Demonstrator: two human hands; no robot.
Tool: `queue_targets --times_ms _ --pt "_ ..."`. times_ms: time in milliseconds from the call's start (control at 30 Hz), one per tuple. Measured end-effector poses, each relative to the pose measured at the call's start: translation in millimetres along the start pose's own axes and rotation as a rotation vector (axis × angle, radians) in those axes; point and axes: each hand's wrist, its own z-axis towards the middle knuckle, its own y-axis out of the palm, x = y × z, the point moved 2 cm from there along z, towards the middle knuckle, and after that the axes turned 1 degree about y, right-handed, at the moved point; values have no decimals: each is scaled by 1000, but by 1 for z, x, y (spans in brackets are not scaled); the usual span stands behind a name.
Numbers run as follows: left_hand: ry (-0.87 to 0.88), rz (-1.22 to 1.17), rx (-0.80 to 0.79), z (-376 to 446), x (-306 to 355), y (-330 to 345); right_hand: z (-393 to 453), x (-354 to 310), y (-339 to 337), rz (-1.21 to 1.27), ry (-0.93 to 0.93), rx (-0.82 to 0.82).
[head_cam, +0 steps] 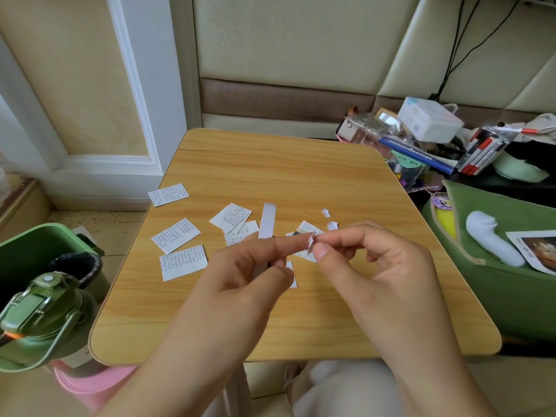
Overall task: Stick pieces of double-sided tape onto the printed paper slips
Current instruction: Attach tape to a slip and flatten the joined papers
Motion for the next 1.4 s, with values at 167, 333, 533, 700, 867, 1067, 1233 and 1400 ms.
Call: queue_targets --times_ms 167,333,533,700,867,1067,1233,1400 --pt "65 133 24 -3 2 1 -1 -1 0 -53 6 29" --pt "116 248 47 -5 2 2 -2 -3 2 -102 -3 72" --pt "160 385 45 -6 3 4 -3 -5 4 -163 -34 120" --pt "111 292 36 -6 6 5 -2 -5 5 -78 -42 68" --pt "33 72 7 -4 8 2 -1 -3 2 -32 -41 51" --pt "-25 -114 -33 -3 7 2 0 -1 0 -15 -61 63" --pt "-69 -168 -35 -3 7 1 -1 2 0 31 -44 48" --pt "-102 -184 -27 -3 5 -1 -2 6 1 69 -15 49"
